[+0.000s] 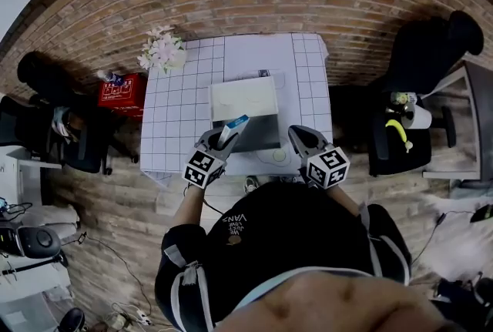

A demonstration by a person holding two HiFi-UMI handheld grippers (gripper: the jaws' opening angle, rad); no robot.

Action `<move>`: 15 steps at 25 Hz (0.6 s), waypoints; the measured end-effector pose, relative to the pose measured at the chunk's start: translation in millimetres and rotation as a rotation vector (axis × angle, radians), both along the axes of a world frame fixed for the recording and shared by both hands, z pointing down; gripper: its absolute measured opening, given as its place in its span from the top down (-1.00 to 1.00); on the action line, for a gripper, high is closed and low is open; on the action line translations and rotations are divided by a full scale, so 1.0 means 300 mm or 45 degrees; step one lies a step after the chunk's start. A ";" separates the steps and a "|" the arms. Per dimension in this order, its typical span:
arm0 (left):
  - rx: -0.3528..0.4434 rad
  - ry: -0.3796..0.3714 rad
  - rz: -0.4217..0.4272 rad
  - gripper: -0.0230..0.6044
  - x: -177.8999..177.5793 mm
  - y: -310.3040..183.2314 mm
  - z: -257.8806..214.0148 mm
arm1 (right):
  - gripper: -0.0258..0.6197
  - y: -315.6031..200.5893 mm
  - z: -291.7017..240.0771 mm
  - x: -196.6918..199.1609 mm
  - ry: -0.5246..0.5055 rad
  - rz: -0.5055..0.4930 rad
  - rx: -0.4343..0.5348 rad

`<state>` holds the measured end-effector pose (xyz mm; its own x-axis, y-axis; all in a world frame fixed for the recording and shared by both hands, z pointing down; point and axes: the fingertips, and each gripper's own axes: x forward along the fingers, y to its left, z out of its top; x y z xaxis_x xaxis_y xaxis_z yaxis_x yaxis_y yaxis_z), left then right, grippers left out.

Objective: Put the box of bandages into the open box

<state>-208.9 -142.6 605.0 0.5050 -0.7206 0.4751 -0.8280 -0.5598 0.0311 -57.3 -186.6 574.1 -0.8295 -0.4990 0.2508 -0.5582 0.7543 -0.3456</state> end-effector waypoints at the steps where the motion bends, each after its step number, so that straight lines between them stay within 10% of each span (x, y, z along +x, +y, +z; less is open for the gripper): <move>1: -0.009 -0.007 0.031 0.68 0.002 -0.004 0.007 | 0.94 0.002 0.002 -0.001 0.002 0.013 0.000; 15: -0.176 -0.089 0.382 0.68 0.060 0.003 0.130 | 0.94 0.013 0.010 0.000 0.009 0.147 0.009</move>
